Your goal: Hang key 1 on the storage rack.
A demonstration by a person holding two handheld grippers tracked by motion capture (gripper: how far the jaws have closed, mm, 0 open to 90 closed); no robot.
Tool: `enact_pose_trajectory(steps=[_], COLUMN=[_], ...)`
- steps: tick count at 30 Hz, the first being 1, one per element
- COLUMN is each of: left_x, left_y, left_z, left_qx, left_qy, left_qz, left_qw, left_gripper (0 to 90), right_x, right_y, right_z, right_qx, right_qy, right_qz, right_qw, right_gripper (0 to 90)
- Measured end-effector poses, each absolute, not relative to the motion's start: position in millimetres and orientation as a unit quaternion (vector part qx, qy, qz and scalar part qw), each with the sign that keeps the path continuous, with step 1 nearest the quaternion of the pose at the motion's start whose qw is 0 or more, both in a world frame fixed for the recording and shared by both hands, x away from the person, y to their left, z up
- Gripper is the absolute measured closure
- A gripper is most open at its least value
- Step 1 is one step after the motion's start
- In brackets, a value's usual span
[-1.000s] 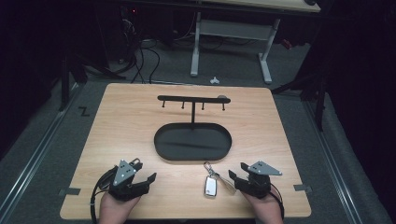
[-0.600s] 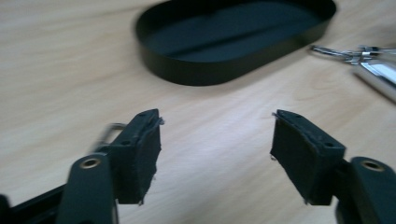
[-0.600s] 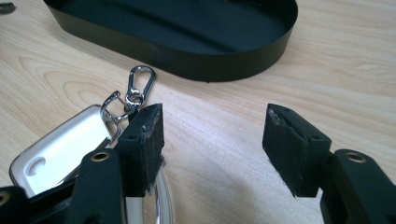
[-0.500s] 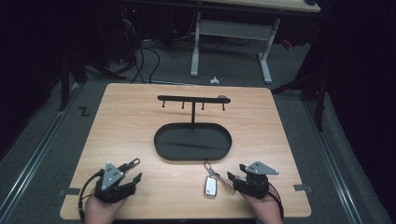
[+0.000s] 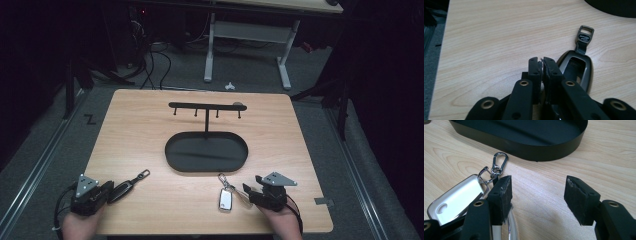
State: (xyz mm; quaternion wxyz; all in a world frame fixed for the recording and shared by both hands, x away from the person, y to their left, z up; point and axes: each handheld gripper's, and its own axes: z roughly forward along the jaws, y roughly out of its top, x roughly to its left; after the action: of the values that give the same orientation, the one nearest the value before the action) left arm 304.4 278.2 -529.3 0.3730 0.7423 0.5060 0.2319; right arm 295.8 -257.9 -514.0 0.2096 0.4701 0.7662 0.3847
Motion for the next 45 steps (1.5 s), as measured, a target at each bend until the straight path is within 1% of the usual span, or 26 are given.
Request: enact_pose_trajectory(steps=[4, 10, 11, 12, 13, 14, 17, 21, 24, 28, 30, 33, 38, 41, 42, 45], left_x=[303, 297, 295, 295, 293, 293, 290, 290, 292, 297, 299, 300, 303, 306, 306, 309], left_y=[268, 241, 229, 229, 216, 216, 195, 171, 164, 165, 165, 157, 141, 122, 122, 106], left_z=[-528, -527, -527, -527, -526, -526, -526, -527, -526, -532, -532, -533, -532, -530, -530, -528], left_qx=[0.754, 0.785, 0.797, 0.797, 0.809, 0.809, 0.823, 0.831, 0.832, 0.825, 0.82, 0.825, 0.834, 0.843, 0.843, 0.849], left_qy=[0.489, 0.446, 0.428, 0.428, 0.409, 0.409, 0.383, 0.362, 0.363, 0.392, 0.399, 0.387, 0.367, 0.341, 0.341, 0.321], left_qz=[0.223, 0.203, 0.193, 0.193, 0.184, 0.184, 0.18, 0.172, 0.183, 0.198, 0.194, 0.197, 0.188, 0.179, 0.179, 0.172], left_qw=[0.378, 0.379, 0.38, 0.38, 0.38, 0.38, 0.379, 0.385, 0.379, 0.355, 0.361, 0.362, 0.367, 0.375, 0.375, 0.382], left_gripper=[85.8, 86.3, 86.3, 86.2, 86.2, 86.2, 85.4, 83.0, 82.5, 83.0, 83.3, 84.3, 84.4, 84.4, 84.4, 84.3], right_x=[296, 296, 296, 296, 296, 296, 296, 297, 297, 297, 297, 296, 292, 285, 285, 280], right_y=[-257, -255, -254, -254, -255, -255, -255, -254, -253, -252, -252, -252, -256, -264, -264, -272], right_z=[-514, -516, -516, -516, -516, -516, -517, -518, -518, -519, -519, -519, -520, -520, -520, -521], right_qx=[0.47, 0.474, 0.47, 0.47, 0.469, 0.469, 0.472, 0.472, 0.471, 0.472, 0.472, 0.471, 0.475, 0.481, 0.481, 0.492], right_qy=[0.767, 0.767, 0.769, 0.769, 0.77, 0.77, 0.769, 0.77, 0.772, 0.771, 0.772, 0.773, 0.771, 0.767, 0.767, 0.761], right_qz=[0.384, 0.381, 0.381, 0.381, 0.38, 0.38, 0.381, 0.38, 0.379, 0.378, 0.378, 0.376, 0.373, 0.371, 0.371, 0.369], right_qw=[0.209, 0.203, 0.205, 0.205, 0.206, 0.206, 0.202, 0.2, 0.199, 0.199, 0.197, 0.198, 0.2, 0.205, 0.205, 0.207], right_gripper=[40.3, 40.8, 40.9, 40.9, 41.0, 41.0, 41.2, 41.3, 41.2, 41.3, 41.3, 41.4, 41.4, 41.4, 41.4, 41.4])
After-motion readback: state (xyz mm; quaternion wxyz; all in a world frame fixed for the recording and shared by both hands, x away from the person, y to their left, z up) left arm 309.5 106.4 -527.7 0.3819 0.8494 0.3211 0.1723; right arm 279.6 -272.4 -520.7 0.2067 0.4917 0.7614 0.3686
